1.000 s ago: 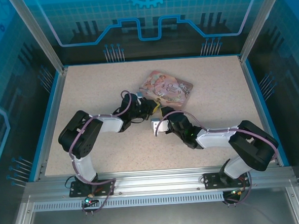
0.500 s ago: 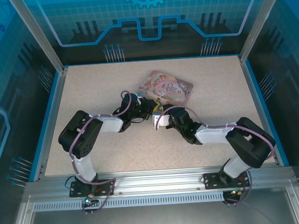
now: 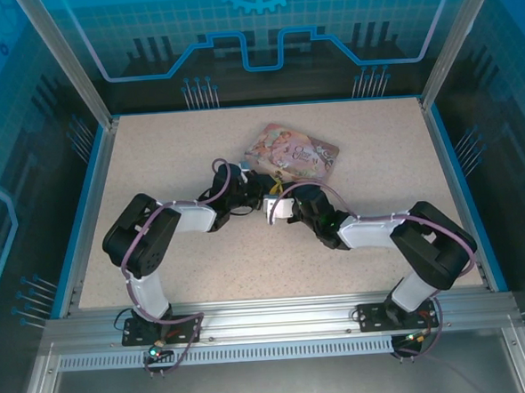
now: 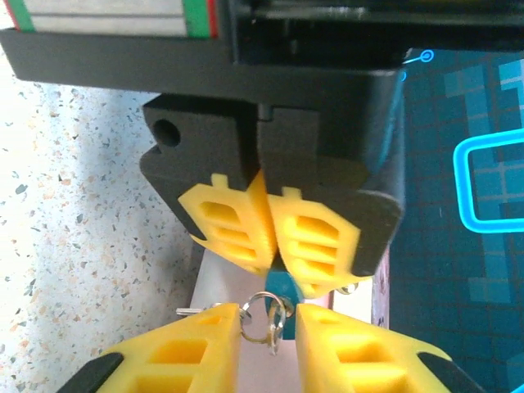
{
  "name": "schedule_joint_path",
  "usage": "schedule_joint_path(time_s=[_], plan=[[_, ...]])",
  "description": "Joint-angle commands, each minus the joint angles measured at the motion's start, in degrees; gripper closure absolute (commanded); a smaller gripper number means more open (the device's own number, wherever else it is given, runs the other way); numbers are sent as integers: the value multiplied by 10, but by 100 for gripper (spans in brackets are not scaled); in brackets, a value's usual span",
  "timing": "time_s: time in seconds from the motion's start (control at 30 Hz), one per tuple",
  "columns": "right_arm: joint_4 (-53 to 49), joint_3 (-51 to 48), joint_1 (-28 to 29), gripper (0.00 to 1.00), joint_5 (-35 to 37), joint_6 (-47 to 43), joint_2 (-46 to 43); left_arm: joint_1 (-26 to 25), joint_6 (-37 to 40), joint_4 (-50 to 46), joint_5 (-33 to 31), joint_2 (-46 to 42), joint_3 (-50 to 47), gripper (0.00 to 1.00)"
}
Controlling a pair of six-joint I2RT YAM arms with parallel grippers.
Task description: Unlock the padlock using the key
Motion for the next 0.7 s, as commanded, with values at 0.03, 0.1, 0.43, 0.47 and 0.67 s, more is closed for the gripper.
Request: schedule_joint_path(time_s=[0.03, 0.1, 0.43, 0.47, 0.67], plan=[[-2, 15, -6, 79, 8, 8, 11, 2, -17, 54, 10, 1, 8, 100], [-3, 17, -5, 82, 10, 7, 15, 2, -19, 57, 9, 1, 7, 100], [-7, 16, -10, 94, 23, 15, 20, 2, -23, 61, 7, 2, 4, 100], [-7, 14, -10, 94, 23, 17, 19, 2, -24, 62, 5, 2, 3, 100], [-12, 12, -14, 100, 32, 39, 16, 2, -28, 70, 2, 2, 1, 100]])
